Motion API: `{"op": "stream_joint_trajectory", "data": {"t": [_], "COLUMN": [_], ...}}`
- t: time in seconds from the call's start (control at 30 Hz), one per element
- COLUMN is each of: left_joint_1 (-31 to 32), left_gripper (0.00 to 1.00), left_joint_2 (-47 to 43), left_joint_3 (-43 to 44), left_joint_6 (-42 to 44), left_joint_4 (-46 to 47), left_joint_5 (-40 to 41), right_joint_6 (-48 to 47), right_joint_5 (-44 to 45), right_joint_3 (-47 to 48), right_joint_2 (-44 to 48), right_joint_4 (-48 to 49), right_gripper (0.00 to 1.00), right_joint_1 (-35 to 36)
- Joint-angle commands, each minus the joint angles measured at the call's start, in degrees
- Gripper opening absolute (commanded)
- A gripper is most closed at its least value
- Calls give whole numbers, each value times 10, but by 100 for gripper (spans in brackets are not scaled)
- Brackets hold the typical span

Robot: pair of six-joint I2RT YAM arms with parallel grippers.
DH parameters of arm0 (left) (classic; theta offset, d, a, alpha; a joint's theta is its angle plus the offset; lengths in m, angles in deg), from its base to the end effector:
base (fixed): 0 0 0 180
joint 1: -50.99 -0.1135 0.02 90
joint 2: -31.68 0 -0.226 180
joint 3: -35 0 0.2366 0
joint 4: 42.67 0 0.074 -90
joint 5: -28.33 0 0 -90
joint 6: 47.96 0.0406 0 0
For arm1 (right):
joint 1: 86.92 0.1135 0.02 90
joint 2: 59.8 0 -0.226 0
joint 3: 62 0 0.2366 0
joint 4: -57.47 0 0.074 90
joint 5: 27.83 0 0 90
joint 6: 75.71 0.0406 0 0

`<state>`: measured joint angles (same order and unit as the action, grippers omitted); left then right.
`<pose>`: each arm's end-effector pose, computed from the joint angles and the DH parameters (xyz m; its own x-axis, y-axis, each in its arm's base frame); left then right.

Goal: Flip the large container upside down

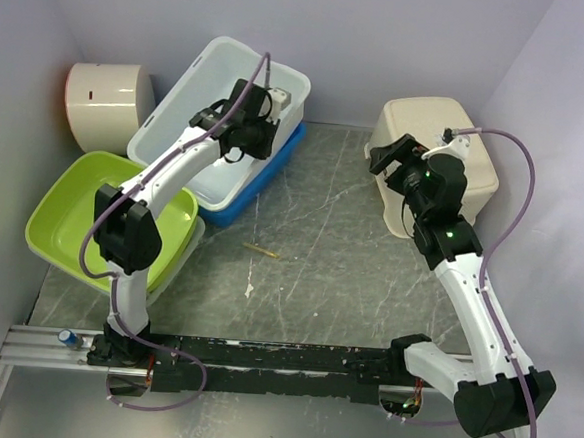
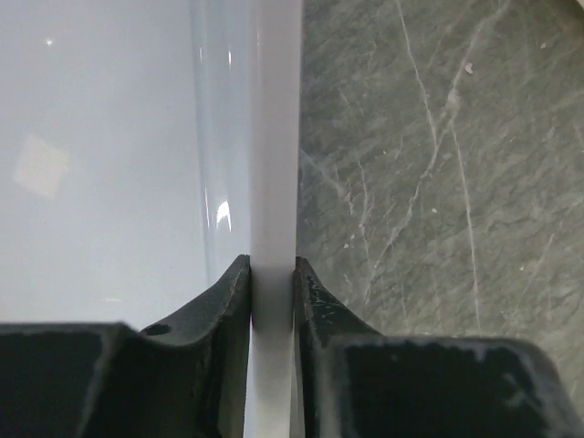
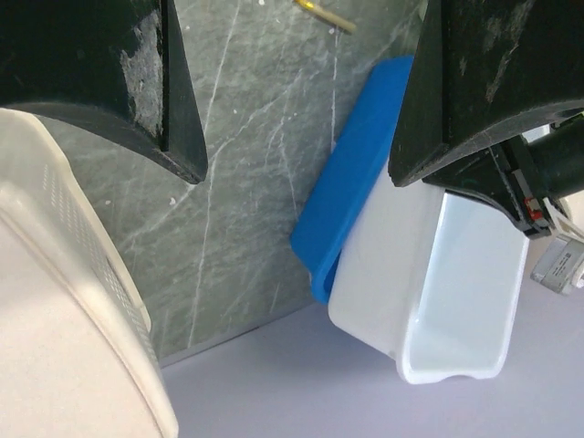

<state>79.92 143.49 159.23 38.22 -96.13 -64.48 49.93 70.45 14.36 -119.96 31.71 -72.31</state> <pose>0.3679 -0.2056 0.2990 -0.6077 0.2599 -0.7504 0.4761 0.8755 -0.0824 0.2408 0.0567 0.3566 -0.1960 0.5448 -0.8153 0.0025 0.8317 0.5552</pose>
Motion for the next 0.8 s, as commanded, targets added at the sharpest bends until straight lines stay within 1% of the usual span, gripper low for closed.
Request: {"op": "stream_joint_trajectory", "data": {"t": [0.0,0.1,0.17,0.2,0.3,0.4,0.53,0.77], "left_joint_1": [24,42,55,60,75,90,101,106], "left_gripper": [20,17,9,7,7,7,7,7], "left_joint_2": [17,10,-2,-9,-34,-74,-128,-183], "left_joint_3": [63,103,129,144,179,195,192,191], "left_joint_6": [24,32,38,42,58,73,86,70], "left_joint_4": [-16,-41,-52,-59,-66,-54,-23,10], "left_joint_5": [76,123,146,155,180,202,192,132], "right_joint_6": [-3,-12,-15,-15,-9,-1,3,6], "right_joint_5": [16,22,25,25,21,19,17,25], "right_joint_3": [19,36,44,46,41,34,34,41], "right_joint_2": [17,17,16,15,14,13,11,15], "right_joint_4": [-53,-65,-69,-69,-63,-59,-61,-71], "right_gripper": [81,81,81,81,81,81,81,81], "right_joint_1": [-1,-1,-1,-1,0,-1,0,-1]}}
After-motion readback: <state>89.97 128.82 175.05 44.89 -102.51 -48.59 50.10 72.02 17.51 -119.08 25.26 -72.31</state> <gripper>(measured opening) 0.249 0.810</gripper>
